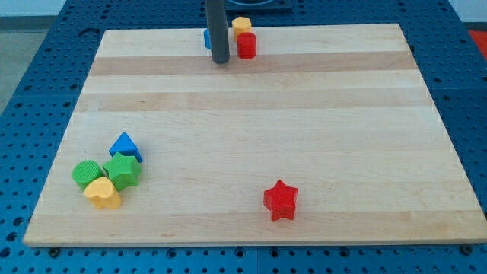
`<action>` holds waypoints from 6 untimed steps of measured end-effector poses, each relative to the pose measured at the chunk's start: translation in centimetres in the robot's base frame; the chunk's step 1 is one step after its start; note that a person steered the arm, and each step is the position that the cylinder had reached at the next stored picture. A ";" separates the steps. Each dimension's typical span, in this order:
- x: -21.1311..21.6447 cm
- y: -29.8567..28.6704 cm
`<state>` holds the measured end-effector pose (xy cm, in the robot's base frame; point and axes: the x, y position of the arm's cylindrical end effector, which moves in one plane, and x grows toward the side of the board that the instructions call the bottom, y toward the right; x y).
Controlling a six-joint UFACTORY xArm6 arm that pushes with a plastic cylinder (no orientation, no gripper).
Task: Slide red circle to blue cube
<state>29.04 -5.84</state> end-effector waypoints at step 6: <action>-2.9 5.8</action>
